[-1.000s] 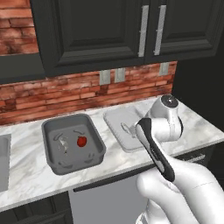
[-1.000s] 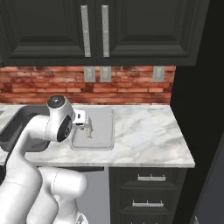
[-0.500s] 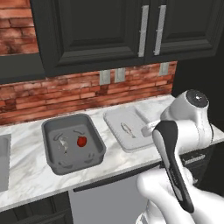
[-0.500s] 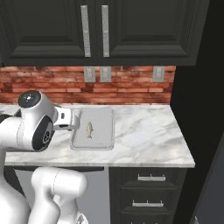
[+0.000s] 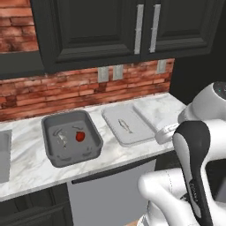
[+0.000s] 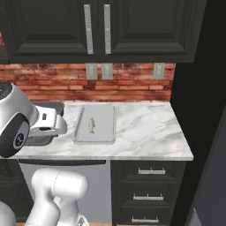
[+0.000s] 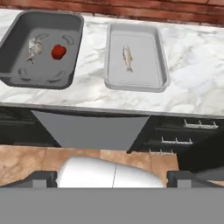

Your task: Place one bell pepper and one fish in each tupperware on the nearby counter, to pack two identical lunches.

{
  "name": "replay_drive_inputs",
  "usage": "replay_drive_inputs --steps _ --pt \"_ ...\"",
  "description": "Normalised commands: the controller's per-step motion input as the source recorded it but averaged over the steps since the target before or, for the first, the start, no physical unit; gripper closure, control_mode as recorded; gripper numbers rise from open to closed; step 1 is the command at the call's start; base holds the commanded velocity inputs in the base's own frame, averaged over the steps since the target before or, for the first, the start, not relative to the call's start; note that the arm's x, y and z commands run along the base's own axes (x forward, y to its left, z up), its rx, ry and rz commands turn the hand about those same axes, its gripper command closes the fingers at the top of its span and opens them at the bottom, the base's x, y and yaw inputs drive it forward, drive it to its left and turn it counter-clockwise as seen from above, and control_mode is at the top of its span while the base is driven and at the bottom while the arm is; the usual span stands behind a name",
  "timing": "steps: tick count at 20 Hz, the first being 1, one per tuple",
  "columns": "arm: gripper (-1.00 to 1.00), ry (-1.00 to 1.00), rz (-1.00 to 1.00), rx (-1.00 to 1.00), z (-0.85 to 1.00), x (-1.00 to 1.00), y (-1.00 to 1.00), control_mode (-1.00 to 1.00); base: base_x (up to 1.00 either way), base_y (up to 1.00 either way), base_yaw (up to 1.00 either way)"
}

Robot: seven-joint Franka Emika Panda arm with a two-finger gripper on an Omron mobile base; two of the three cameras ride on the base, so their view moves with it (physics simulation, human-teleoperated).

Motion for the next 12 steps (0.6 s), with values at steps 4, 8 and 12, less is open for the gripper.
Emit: replay_drive_inputs --steps 4,8,12 --pt "-1.0 0.0 0.0 0.0 0.0 0.0 0.0 1.0 -1.0 -0.46 0.0" --pt "-1.0 0.0 0.0 0.0 0.0 0.0 0.0 1.0 -1.0 -0.81 0.0" --pt "-1.0 0.0 0.0 0.0 0.0 0.0 0.0 1.0 -1.0 -0.93 0.06"
